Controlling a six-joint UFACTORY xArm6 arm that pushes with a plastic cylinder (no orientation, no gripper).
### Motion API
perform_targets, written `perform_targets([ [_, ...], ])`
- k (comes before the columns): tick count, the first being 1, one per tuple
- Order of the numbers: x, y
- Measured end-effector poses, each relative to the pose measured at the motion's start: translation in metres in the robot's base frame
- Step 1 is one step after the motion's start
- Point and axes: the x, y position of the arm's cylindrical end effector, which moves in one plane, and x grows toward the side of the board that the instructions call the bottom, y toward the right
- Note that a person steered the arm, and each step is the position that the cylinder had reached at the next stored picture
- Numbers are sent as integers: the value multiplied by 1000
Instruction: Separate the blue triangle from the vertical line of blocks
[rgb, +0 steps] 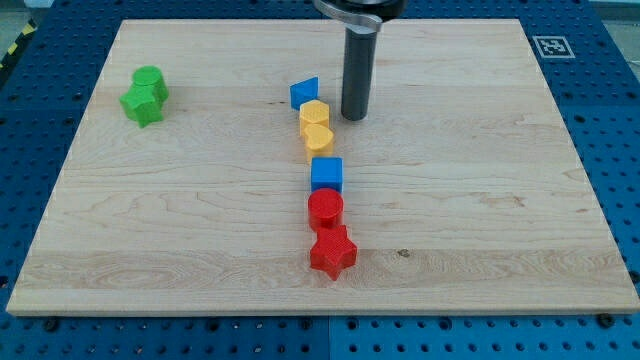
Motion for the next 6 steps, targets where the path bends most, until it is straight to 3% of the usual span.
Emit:
perform_targets([
  [1,-3,-33],
  [3,-57,-74],
  [6,-49,-101],
])
